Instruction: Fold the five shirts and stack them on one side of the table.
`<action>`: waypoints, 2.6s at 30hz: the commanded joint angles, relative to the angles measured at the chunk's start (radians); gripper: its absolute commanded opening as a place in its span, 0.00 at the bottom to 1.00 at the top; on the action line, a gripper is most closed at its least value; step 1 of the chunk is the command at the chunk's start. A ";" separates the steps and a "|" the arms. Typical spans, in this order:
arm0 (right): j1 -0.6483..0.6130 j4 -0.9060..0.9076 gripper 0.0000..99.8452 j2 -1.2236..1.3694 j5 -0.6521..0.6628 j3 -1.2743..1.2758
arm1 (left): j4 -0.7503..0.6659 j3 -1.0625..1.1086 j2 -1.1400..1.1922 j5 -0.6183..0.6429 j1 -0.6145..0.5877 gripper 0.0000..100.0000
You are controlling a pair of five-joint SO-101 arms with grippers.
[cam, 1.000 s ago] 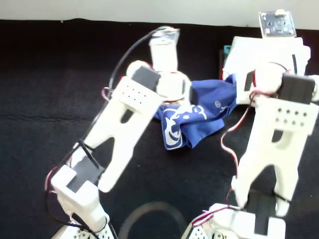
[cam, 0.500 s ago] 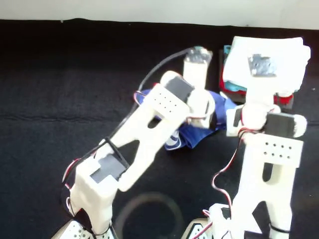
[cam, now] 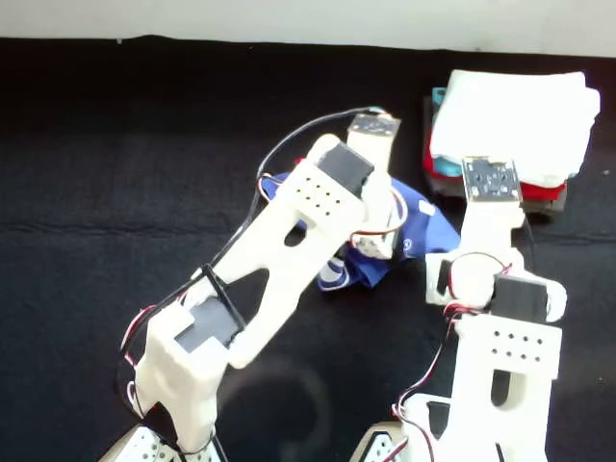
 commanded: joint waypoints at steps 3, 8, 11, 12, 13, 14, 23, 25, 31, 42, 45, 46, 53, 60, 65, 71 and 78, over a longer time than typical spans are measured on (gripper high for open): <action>0.012 0.096 0.31 -0.082 0.009 -0.015 | -0.071 -0.074 -0.012 0.008 0.036 0.27; 0.047 0.110 0.31 -0.206 0.009 -0.016 | -0.193 -0.061 0.018 0.003 0.102 0.27; 0.199 0.096 0.31 -0.257 0.011 -0.016 | -0.252 -0.061 0.091 0.003 0.148 0.27; 0.269 0.094 0.31 -0.259 0.012 -0.016 | -0.267 -0.061 0.120 0.003 0.160 0.27; 0.349 0.094 0.31 -0.251 0.031 -0.016 | -0.279 -0.061 0.150 0.003 0.173 0.27; 0.432 0.090 0.31 -0.240 0.066 -0.016 | -0.292 -0.065 0.174 0.003 0.182 0.27; 0.944 -0.019 0.31 -0.093 0.144 -0.016 | -0.298 -0.456 0.433 0.008 0.205 0.27; 0.995 -0.019 0.31 -0.077 0.144 -0.016 | -0.298 -0.562 0.504 0.008 0.219 0.27; 1.072 -0.010 0.31 -0.073 0.146 -0.016 | -0.327 -0.820 0.748 0.006 0.255 0.27; 1.076 0.058 0.31 -0.073 0.146 -0.015 | -0.413 -0.972 0.957 0.009 0.177 0.27; 1.076 0.056 0.31 -0.073 0.146 -0.012 | -0.405 -0.978 0.952 0.009 0.142 0.22; 1.076 0.056 0.31 -0.073 0.146 -0.012 | -0.405 -0.978 0.951 0.009 0.133 0.18; 1.076 0.058 0.31 -0.073 0.146 -0.015 | -0.334 -0.980 0.905 0.009 0.053 0.01; 0.997 0.070 0.31 -0.073 0.138 -0.012 | -0.018 -1.036 0.644 0.005 -0.033 0.01; 0.852 0.108 0.31 -0.065 0.137 -0.016 | 0.138 -1.021 0.490 0.003 -0.127 0.01; 0.578 0.102 0.31 -0.056 0.044 -0.016 | 0.140 -0.845 0.246 0.003 -0.272 0.01; 0.102 0.102 0.31 0.214 -0.107 -0.091 | 0.137 -0.226 -0.148 -0.150 -0.570 0.01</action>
